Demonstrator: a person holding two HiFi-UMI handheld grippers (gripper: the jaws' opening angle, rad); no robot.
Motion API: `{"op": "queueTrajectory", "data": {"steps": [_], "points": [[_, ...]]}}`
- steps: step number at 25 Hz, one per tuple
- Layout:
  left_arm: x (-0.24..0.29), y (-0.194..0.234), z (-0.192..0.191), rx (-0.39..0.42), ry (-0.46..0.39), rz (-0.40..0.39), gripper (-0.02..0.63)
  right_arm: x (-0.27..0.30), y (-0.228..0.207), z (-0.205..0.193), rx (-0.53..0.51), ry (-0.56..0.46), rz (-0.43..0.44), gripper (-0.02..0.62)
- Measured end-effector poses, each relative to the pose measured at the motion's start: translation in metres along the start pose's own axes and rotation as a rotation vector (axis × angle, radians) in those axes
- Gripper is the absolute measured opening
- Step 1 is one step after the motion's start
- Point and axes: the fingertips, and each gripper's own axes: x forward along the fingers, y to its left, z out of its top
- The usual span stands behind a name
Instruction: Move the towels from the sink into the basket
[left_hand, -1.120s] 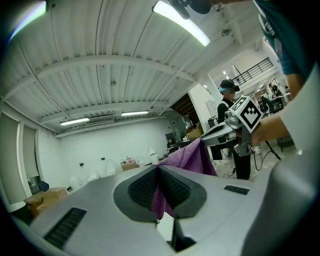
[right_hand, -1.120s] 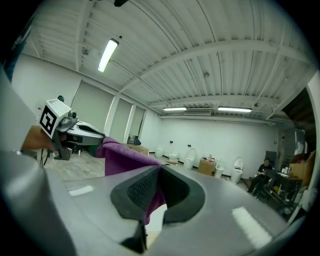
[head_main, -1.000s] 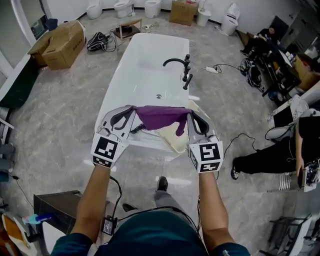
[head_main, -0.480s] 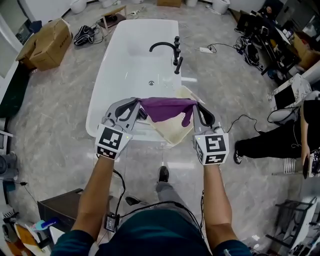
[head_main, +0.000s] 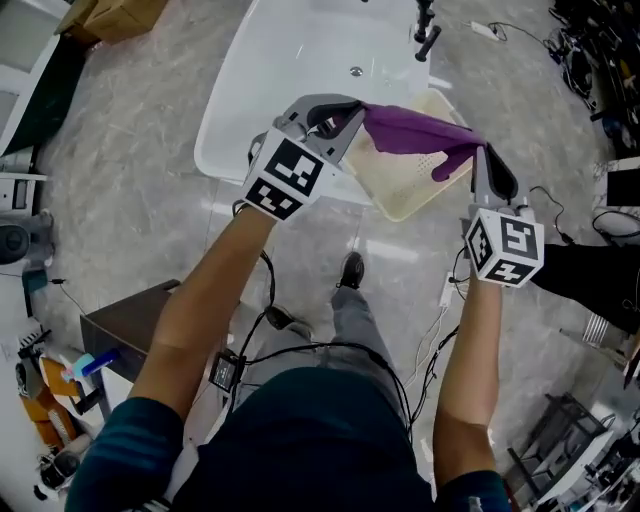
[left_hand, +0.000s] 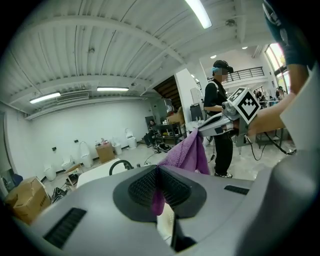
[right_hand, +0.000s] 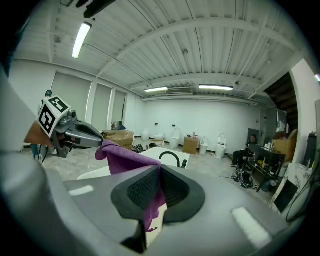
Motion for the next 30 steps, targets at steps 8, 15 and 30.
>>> {"op": "queueTrajectory", "data": {"steps": [8,15,30], "points": [[0.038,-0.007,-0.062,-0.029,0.084,-0.042,0.014,0.039,-0.004,-0.065,0.029,0.065,0.019,0.023],[0.062,-0.018,-0.111,-0.086,0.153,-0.061,0.014,0.067,-0.007,-0.109,0.05,0.111,0.037,0.023],[0.114,-0.04,-0.187,-0.15,0.263,-0.092,0.014,0.104,-0.018,-0.2,0.079,0.233,0.062,0.023]]}}
